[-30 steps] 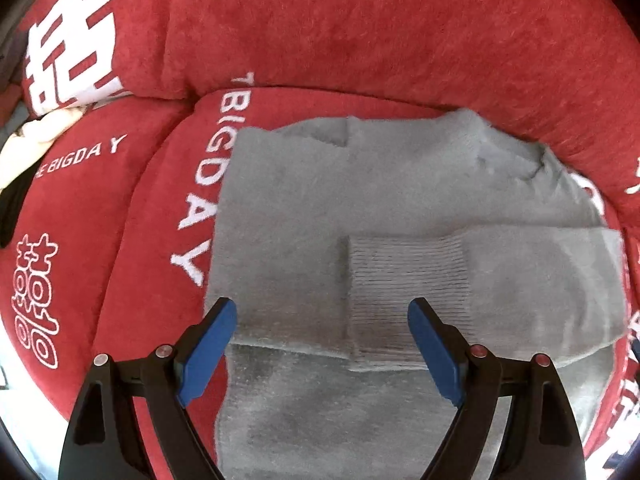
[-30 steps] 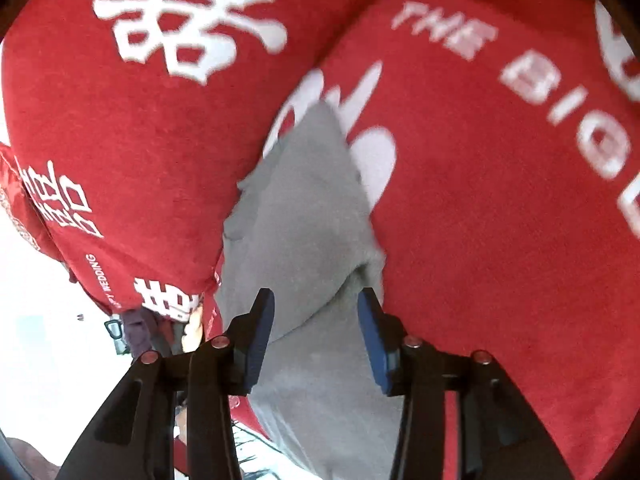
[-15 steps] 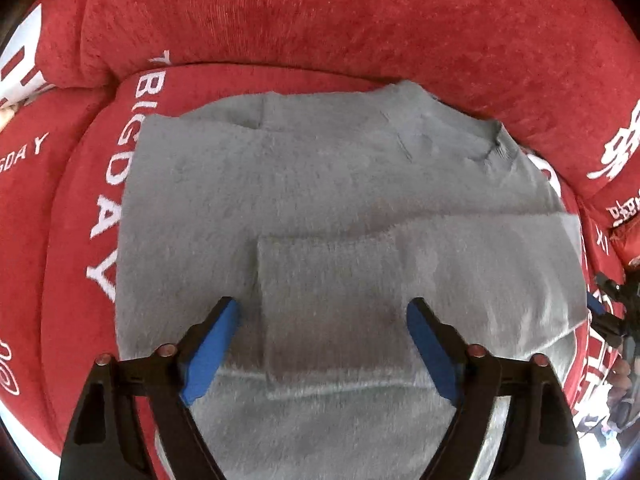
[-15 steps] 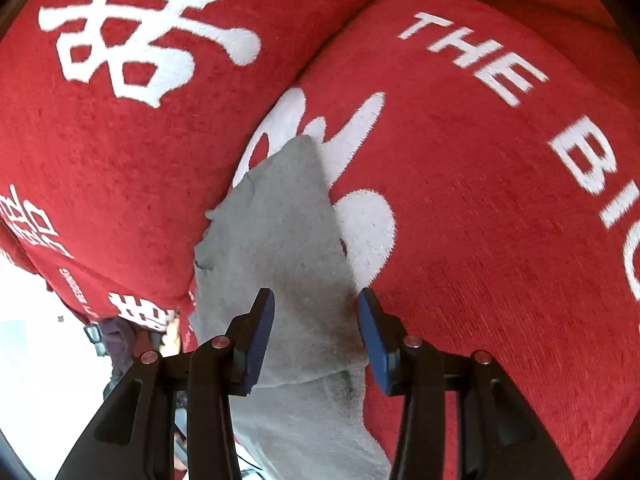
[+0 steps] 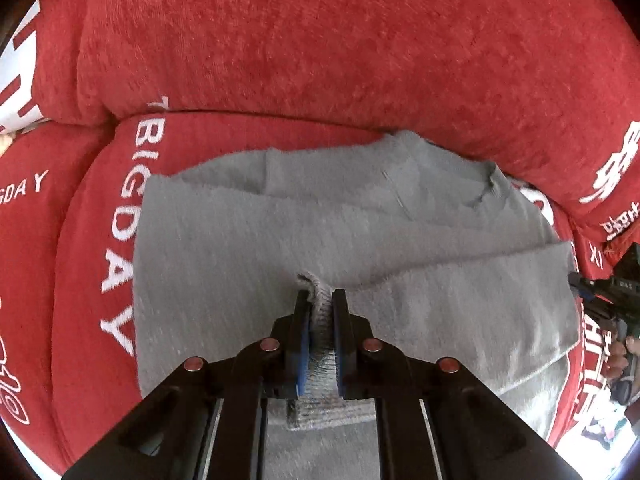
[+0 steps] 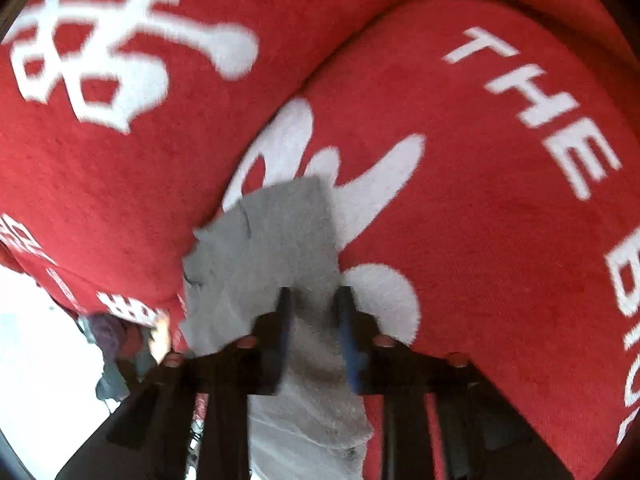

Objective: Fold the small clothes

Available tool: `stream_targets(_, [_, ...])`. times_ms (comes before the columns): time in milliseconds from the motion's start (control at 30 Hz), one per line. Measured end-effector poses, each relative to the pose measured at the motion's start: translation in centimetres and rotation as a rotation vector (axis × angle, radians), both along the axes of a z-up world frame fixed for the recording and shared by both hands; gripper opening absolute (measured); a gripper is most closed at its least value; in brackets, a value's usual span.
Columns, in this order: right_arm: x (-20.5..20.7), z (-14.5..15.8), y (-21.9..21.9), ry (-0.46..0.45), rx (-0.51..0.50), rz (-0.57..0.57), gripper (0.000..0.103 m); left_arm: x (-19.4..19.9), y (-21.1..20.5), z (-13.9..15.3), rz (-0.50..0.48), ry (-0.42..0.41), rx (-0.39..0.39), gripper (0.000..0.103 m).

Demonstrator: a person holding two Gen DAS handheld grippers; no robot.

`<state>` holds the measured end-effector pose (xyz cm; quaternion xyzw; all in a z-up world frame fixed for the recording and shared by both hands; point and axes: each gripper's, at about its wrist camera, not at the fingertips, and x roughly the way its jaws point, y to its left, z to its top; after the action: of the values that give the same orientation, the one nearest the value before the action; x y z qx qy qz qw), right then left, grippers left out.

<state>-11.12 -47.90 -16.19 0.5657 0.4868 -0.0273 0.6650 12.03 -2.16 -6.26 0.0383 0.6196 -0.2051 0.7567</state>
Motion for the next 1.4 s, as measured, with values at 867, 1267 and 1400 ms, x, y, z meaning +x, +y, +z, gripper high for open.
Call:
stream_targets(867, [-5.7,5.2,7.2,0.092,-0.211,0.075,0.046,-5.3,3.7,1.2,0.076,-0.007,0.152,0.081])
stream_targets(1267, [-6.8,6.7,14.3,0.107,-0.230,0.211,0.053,-11.4,2.7,0.0,0.034,0.100,0.185,0.081])
stream_targets(1400, [-6.6,7.1,16.3,0.105,-0.233,0.270,0.053,-12.7,2.5,-0.1,0.023,0.127,0.194,0.081])
